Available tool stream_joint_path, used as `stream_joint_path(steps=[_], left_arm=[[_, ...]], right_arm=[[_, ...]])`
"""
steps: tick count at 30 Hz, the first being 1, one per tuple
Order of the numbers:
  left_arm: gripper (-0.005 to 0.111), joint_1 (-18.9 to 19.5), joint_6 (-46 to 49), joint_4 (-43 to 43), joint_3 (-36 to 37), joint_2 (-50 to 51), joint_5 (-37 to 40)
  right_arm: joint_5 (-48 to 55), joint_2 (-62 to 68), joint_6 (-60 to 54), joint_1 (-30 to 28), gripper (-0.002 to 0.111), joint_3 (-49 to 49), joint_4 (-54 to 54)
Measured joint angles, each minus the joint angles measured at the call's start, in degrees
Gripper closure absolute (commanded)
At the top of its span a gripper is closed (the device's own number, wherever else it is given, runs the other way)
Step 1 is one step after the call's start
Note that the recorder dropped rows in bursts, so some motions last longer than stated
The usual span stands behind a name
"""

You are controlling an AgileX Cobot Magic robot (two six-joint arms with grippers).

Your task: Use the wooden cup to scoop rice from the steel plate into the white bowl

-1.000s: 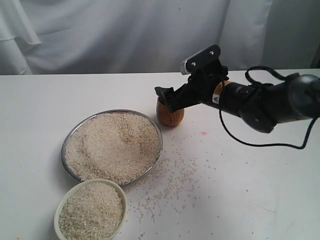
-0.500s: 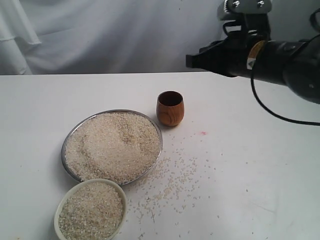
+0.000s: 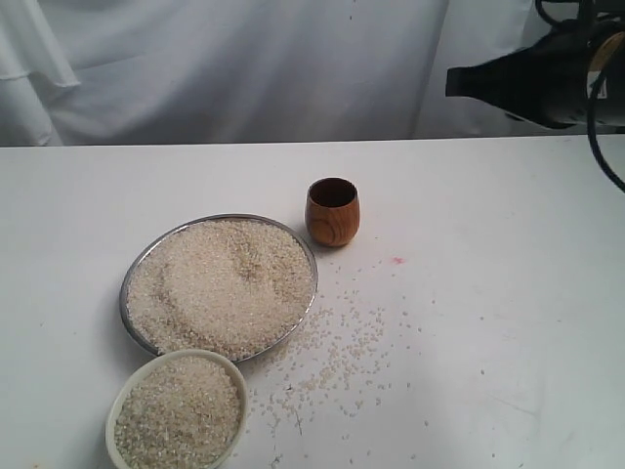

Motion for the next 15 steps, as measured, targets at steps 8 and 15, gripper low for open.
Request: stream_joint_path(steps=[8,15], left_arm=[[0.107,0.0,0.0,0.0,0.0,0.0,0.0],[0.107,0.0,0.0,0.0,0.0,0.0,0.0]], right_arm=[[2.8,-5.0,-1.0,0.0,0.108,0.4,-3.2],[8.8,-15.8,-1.5,-2.0,0.108,1.0,-3.4]])
